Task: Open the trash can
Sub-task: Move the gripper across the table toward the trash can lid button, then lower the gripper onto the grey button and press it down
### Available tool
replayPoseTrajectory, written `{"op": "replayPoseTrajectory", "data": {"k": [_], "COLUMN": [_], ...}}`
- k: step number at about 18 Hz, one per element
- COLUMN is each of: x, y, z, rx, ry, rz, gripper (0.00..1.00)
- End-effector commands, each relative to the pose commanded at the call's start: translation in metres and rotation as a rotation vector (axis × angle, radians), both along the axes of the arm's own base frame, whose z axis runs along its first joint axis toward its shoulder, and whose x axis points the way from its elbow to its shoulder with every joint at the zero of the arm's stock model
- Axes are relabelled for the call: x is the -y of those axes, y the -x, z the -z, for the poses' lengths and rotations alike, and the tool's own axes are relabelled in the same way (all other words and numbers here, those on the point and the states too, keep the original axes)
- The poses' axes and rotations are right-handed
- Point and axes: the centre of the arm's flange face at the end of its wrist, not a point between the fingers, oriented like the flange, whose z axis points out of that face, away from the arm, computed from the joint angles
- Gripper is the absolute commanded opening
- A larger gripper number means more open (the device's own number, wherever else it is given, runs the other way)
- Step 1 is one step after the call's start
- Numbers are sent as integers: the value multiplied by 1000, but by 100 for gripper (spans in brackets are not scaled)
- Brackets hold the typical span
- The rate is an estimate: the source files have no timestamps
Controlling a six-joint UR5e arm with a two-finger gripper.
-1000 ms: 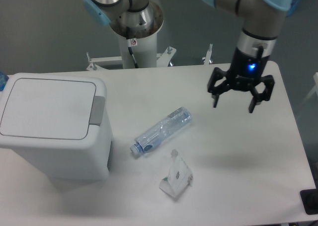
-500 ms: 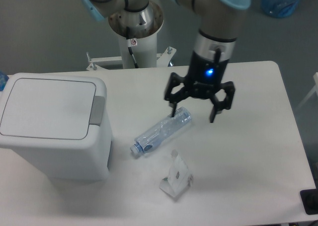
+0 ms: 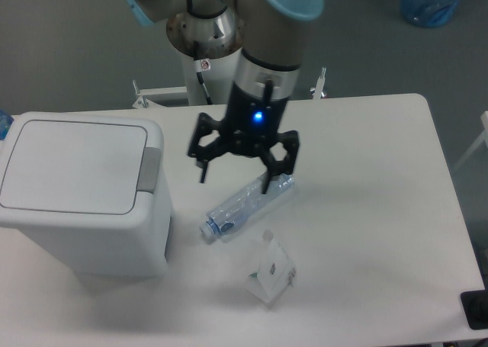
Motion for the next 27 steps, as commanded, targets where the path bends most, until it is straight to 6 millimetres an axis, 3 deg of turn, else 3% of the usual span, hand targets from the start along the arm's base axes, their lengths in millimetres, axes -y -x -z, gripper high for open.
{"op": "replayPoseTrajectory", "data": {"k": [2,4,8,12,17,27], "x": [-1,-5,7,6,3,5], "y": [-4,-23,-37,-36,-36,-36], "z": [0,5,10,12,34,33], "rx": [12,19,25,19,47,43], "ry": [3,14,26,24,56,54], "rz": [-11,14,19,21,23,22], "gripper": [100,100,100,100,100,100]}}
